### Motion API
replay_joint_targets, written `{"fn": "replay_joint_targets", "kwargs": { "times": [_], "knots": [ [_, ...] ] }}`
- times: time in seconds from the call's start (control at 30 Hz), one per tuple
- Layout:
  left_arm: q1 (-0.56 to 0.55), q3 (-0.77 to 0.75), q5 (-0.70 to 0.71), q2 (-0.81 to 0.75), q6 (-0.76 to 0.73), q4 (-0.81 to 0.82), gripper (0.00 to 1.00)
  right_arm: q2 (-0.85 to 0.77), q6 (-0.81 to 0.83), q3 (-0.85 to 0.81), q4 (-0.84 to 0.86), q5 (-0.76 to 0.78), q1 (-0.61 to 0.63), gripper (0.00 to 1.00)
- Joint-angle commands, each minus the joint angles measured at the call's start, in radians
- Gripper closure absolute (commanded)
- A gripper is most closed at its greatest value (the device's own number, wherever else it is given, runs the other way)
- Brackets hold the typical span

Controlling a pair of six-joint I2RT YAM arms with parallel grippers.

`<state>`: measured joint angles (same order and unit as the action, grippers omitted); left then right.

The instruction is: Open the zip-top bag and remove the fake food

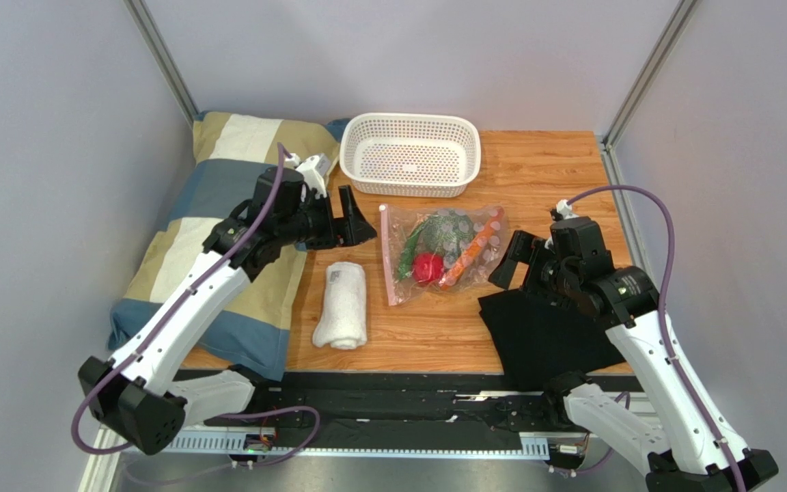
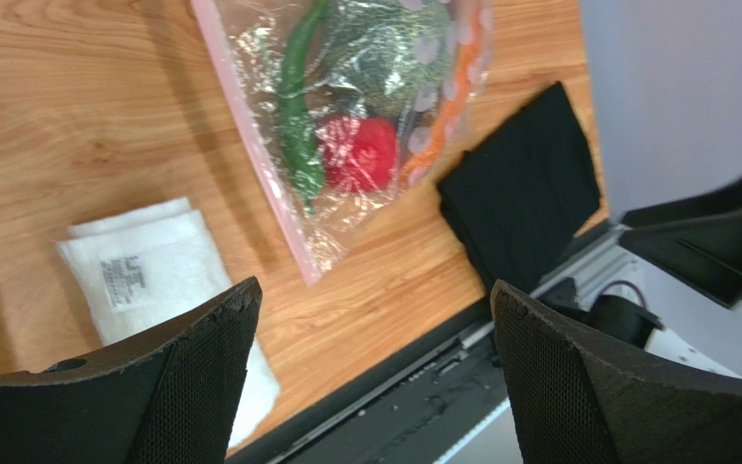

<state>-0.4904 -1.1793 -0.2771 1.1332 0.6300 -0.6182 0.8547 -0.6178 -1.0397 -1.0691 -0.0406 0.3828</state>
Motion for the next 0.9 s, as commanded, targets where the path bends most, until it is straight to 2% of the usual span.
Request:
{"fn": "replay_joint_targets", "kwargs": {
  "times": [0.0,0.13,0.37,0.53,0.73,0.87],
  "knots": [
    [-0.004,-0.078,0.068,0.074,-0.09,0.029,0.07,0.03,0.068,-0.08,-0.046,0.084,-0.002,0.0],
    [0.007,-0.152,0.038,0.235,-0.136,0.038,0.06,0.069,0.117,-0.112,-0.048,-0.019,-0.004,0.0],
    [0.124,-0.149,-0.145,0.365,-0.087,0.144,0.07,0.076,0.138,-0.12,0.012,-0.159,-0.002,0.0],
    [0.127,-0.186,-0.114,0.448,-0.133,0.126,0.09,0.086,0.148,-0.12,-0.002,-0.176,-0.002,0.0],
    [0.133,-0.184,-0.217,0.612,-0.105,0.25,0.18,0.098,0.144,-0.126,0.0,-0.177,-0.002,0.0],
    [0.144,-0.198,-0.296,0.709,-0.107,0.371,0.18,0.106,0.132,-0.148,-0.003,-0.18,-0.002,0.0]
  ]
}}
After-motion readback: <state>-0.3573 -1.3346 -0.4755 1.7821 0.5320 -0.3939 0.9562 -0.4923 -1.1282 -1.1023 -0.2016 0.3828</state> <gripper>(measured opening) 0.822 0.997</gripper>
